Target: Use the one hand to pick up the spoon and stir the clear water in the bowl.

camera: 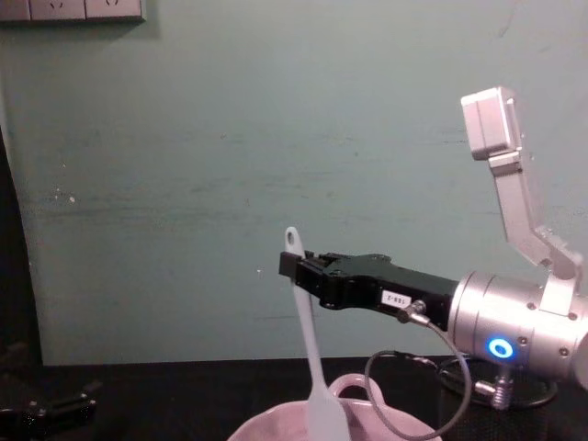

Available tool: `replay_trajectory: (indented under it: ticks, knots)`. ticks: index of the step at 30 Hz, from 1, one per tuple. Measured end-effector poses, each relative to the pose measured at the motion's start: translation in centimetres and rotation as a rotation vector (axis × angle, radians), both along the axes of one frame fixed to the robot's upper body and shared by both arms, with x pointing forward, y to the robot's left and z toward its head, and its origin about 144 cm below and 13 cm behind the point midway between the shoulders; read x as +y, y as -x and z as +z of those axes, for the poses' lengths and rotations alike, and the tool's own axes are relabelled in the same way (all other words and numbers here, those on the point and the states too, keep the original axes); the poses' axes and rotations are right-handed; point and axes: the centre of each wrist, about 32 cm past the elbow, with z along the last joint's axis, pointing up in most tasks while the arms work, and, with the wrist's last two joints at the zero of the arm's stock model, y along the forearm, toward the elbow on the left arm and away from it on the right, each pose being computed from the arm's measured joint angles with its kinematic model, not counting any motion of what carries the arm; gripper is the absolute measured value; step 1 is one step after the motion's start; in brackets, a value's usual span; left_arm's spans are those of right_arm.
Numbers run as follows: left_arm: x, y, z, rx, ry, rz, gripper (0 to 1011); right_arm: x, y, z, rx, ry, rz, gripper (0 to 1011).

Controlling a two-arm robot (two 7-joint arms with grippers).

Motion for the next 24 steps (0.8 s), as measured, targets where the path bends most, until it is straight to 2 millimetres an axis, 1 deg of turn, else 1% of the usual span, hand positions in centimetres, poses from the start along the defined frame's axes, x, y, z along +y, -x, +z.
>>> replay_trajectory:
  ticks: [7,16,22,24]
  knots:
    - [0.0,0.0,0.0,0.000,0.000,0.000,1011,-1.5,0.7,1.0,-0.026,0.055,-0.025,126]
    - [0.0,0.0,0.0,0.000,0.000,0.000,1011,-3.5,2.0,2.2,-0.019,0.113,-0.035,126]
    - [0.0,0.0,0.0,0.000,0.000,0.000,1011,-4.7,4.2,3.7,-0.026,0.168,-0.049,126]
    - [0.0,0.0,0.0,0.000,0.000,0.000,1011,-5.0,4.6,4.1,-0.022,0.180,-0.050,126]
